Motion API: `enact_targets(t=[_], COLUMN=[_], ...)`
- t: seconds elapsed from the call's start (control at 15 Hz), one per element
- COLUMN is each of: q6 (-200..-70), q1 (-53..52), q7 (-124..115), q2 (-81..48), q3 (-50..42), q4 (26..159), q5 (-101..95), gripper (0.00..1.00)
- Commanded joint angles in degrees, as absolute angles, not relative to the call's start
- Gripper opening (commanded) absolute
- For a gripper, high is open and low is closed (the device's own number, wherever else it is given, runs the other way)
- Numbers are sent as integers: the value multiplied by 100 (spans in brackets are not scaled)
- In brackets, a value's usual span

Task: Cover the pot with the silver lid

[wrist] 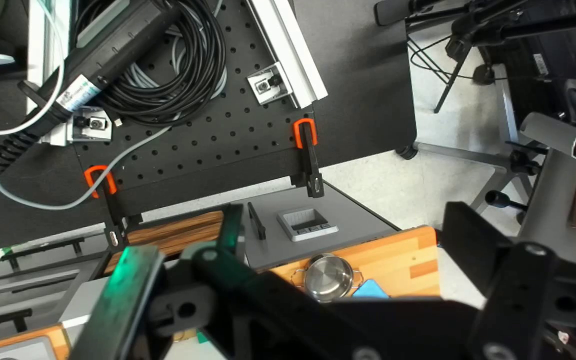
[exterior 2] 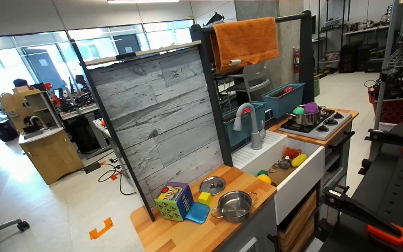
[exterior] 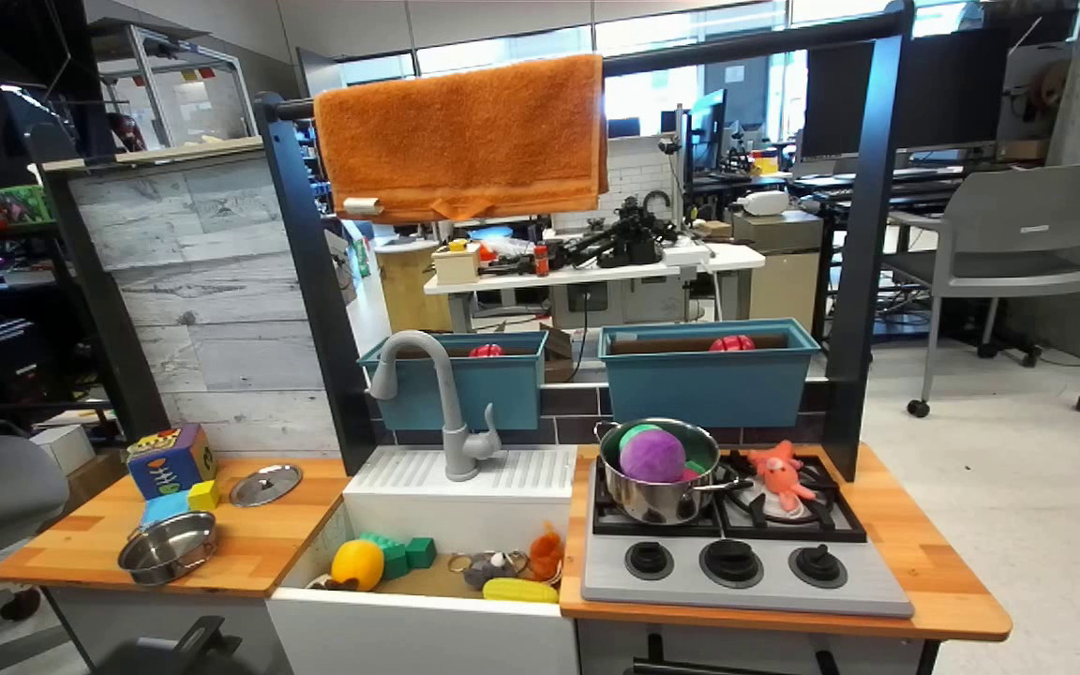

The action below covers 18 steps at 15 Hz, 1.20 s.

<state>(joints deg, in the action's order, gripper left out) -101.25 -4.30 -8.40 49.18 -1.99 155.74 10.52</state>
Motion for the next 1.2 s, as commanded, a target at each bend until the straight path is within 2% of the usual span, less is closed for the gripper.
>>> enact_targets(t=[0.0, 0.73, 0.93, 1.13], q6=[-10093, -10246, -11043, -12575], q1=[-260, -252, -238, -274], q7=[-734, -745, -770, -714], q2=[4909, 5071, 4653, 4101], q3=[-61, -45, -71, -147], q4=[15560, 15745, 15709, 15849], q5=[1149, 1191, 1376, 1718], gripper=[100, 100, 100, 100])
